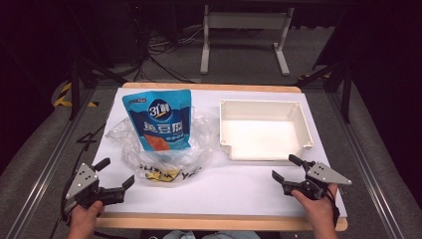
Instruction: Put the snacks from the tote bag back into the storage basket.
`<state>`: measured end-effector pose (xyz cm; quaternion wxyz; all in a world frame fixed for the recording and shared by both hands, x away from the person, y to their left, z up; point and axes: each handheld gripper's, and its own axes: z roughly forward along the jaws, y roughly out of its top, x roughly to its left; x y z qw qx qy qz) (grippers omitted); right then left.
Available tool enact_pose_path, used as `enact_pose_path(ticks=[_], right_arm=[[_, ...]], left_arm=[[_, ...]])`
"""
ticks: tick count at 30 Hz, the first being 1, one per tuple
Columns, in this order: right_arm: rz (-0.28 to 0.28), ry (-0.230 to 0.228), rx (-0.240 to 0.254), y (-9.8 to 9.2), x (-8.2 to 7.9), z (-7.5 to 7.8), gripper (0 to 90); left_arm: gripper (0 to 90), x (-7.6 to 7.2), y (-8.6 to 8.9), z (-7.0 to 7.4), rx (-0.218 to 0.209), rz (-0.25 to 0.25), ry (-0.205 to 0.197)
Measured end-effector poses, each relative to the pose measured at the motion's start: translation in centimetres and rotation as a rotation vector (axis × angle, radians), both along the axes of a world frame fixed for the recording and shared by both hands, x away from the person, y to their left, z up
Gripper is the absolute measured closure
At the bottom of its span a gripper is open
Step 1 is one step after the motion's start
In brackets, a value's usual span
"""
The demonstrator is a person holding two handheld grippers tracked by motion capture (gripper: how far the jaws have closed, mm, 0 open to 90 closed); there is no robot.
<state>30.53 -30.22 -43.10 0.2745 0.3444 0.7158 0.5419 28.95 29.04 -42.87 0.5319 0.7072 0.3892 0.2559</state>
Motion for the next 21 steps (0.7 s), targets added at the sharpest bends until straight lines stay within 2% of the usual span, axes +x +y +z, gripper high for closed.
enact_pose_path(ticks=[4, 9, 12, 21], right_arm=[[0.022, -0.005, -0.005, 0.6, -0.1, 0.3, 14.9], [0.019, -0.015, -0.014, 0.7, -0.1, 0.6, 14.5], [0.02, -0.013, -0.005, 0.6, -0.1, 0.8, 14.1], [0.025, -0.004, 0.002, 0.8, 0.0, 1.0, 14.1]], left_arm=[[0.3, 0.0, -0.4, -0.1, 0.004, -0.012, 0.009], [0.4, 0.0, -1.6, -0.5, 0.046, -0.073, 0.022], [0.3, 0.0, -1.8, -0.5, 0.03, -0.082, 0.025], [0.4, 0.1, -1.9, -0.7, 0.038, -0.085, 0.042]])
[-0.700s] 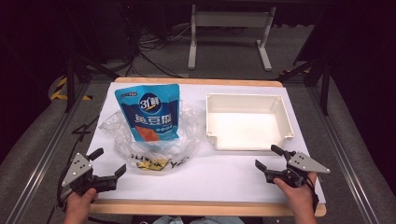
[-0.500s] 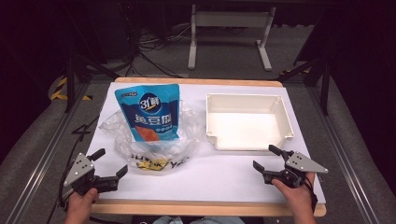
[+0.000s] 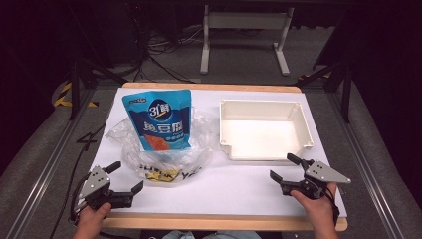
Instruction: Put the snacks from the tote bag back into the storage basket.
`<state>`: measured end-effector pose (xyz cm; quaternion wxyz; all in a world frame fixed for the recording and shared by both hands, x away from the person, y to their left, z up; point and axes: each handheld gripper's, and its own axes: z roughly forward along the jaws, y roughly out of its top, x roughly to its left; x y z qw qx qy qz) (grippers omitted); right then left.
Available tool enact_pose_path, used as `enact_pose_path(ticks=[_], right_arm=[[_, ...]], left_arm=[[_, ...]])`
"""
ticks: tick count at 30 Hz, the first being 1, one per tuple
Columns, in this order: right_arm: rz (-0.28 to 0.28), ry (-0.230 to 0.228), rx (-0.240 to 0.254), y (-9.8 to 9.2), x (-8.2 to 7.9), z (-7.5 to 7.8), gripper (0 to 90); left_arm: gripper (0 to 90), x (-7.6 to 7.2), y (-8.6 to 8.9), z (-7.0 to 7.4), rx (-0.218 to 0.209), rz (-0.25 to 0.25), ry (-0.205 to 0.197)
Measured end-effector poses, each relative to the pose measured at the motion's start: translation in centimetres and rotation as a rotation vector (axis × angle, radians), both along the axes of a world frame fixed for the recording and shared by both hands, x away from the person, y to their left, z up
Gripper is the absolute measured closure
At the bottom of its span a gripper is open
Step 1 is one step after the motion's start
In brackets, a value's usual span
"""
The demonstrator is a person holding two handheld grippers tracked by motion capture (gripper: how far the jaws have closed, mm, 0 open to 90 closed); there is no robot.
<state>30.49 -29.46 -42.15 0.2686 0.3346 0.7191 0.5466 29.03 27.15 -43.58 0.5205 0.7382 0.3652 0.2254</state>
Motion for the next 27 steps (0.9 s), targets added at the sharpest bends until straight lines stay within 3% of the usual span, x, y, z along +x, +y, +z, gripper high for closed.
enact_pose_path(ticks=[7, 13, 19, 26, 27], right_arm=[[0.003, 0.01, 0.019, 0.4, 0.2, 0.9, 13.2], [0.018, 0.018, -0.015, 0.8, 0.7, 2.5, 13.1], [0.003, 0.024, -0.001, 0.7, 1.0, 4.2, 13.1], [0.019, 0.01, -0.015, 0.9, 1.2, 6.2, 12.9], [0.028, 0.009, 0.002, 1.0, 1.4, 6.6, 12.3]], left_arm=[[0.6, 0.5, 0.2, -0.4, 0.001, 0.029, 0.051], [0.5, 0.5, 0.4, -0.4, -0.023, 0.044, 0.057], [0.6, 0.7, 0.4, -0.6, -0.025, 0.041, 0.075], [0.5, 0.7, 0.6, -0.6, -0.037, 0.044, 0.08], [0.5, 0.7, 0.6, -0.6, -0.039, 0.042, 0.082]])
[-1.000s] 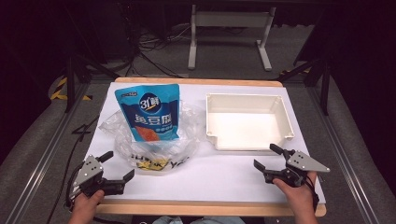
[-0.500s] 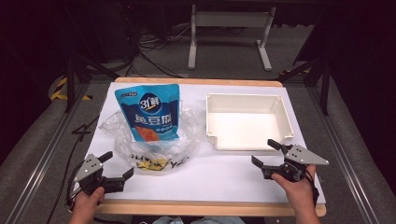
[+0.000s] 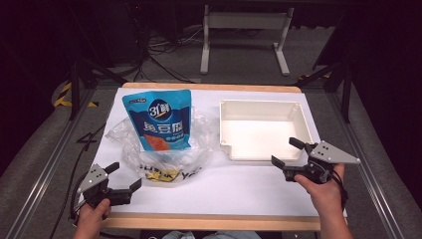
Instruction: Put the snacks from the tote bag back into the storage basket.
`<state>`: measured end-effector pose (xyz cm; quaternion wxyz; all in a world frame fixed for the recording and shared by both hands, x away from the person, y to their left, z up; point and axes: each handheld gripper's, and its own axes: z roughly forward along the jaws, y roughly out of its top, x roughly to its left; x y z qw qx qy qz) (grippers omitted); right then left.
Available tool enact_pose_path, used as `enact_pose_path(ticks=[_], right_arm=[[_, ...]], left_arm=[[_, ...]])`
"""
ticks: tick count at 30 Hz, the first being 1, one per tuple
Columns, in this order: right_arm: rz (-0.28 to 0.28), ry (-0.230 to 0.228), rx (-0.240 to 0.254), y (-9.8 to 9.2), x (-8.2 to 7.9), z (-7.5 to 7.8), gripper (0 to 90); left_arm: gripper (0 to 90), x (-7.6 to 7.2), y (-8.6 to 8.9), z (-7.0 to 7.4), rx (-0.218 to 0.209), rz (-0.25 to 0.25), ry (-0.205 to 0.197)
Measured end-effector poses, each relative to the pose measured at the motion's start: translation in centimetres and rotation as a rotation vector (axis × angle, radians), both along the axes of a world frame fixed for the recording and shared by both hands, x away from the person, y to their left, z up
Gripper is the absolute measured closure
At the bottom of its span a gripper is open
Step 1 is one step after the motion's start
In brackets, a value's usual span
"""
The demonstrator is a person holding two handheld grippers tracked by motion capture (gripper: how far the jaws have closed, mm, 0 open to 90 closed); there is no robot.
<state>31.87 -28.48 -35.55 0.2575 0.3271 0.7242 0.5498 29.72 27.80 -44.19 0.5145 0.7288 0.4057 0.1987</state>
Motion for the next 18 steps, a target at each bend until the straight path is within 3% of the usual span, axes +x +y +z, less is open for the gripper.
enact_pose_path(ticks=[1, 2, 4, 7, 17, 18], right_arm=[[0.0, 0.0, 0.0, 0.0, 0.0, 0.0, 12.3], [0.012, 0.008, 0.042, 0.0, 0.2, 0.3, 11.0], [0.013, 0.003, 0.047, 0.1, 0.2, 0.4, 10.8], [0.004, -0.016, 0.006, 0.3, 0.5, 0.7, 9.6], [0.016, -0.042, -0.011, 0.8, 1.4, 1.9, 9.9], [0.019, -0.041, -0.029, 1.1, 1.6, 1.9, 9.9]], left_arm=[[0.5, 0.0, 0.0, 0.0, -0.001, -0.002, 0.002], [0.5, 0.0, 0.0, 0.0, 0.001, -0.006, 0.002], [0.6, 0.0, 0.0, -0.1, 0.002, -0.008, 0.0], [0.5, 0.0, 0.1, -0.1, -0.002, -0.008, 0.002], [0.6, 0.1, 0.2, -0.2, -0.002, -0.004, 0.011], [0.6, 0.1, 0.2, -0.2, 0.0, -0.005, 0.011]])
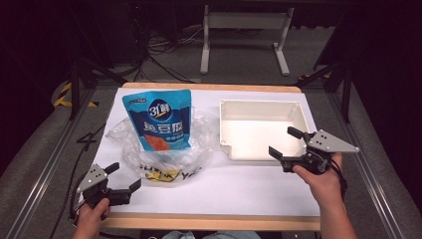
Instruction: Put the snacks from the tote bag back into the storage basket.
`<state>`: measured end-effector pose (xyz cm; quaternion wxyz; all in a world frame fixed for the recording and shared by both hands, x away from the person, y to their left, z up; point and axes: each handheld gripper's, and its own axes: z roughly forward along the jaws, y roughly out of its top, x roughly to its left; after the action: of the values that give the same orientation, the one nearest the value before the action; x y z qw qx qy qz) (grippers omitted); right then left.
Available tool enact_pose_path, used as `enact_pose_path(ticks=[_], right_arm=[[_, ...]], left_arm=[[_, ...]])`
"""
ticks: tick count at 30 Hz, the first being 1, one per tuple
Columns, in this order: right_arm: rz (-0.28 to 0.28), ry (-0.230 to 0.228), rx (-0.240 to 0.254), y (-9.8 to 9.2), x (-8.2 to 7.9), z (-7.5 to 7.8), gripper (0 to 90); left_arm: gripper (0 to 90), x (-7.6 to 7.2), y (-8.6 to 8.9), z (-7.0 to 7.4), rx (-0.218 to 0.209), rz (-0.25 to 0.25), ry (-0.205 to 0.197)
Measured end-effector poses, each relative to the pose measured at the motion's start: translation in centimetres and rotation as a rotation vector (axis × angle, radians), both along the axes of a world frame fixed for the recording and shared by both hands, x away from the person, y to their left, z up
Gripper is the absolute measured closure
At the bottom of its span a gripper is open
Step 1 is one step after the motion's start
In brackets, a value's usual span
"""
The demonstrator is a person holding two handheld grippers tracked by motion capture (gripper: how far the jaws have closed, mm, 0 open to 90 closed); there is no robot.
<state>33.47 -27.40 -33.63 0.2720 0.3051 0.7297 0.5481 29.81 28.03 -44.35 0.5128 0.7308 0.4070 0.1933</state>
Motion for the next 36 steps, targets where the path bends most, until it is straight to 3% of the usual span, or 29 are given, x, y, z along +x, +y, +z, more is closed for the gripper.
enact_pose_path(ticks=[9, 17, 20, 28, 31, 36], right_arm=[[0.052, 0.006, -0.027, 1.6, 1.0, 0.9, 9.8], [0.127, 0.009, -0.046, 4.4, 2.8, 1.8, 9.5], [0.172, 0.037, -0.073, 5.7, 3.6, 1.7, 9.6], [0.228, 0.04, -0.077, 8.0, 4.9, 2.4, 9.4], [0.251, 0.055, -0.105, 9.1, 5.4, 2.7, 9.8], [0.278, 0.05, -0.094, 10.5, 6.1, 3.0, 9.7]], left_arm=[[0.6, -0.1, -0.1, 0.0, 0.004, -0.007, -0.002], [0.6, -0.1, 0.0, 0.0, 0.0, -0.005, -0.004], [0.6, -0.1, 0.0, 0.0, -0.001, -0.005, -0.003], [0.6, 0.0, 0.0, 0.0, 0.001, -0.008, 0.0], [0.6, 0.0, 0.0, 0.0, 0.0, -0.009, 0.0], [0.6, -0.1, 0.0, 0.0, -0.007, -0.011, -0.002]])
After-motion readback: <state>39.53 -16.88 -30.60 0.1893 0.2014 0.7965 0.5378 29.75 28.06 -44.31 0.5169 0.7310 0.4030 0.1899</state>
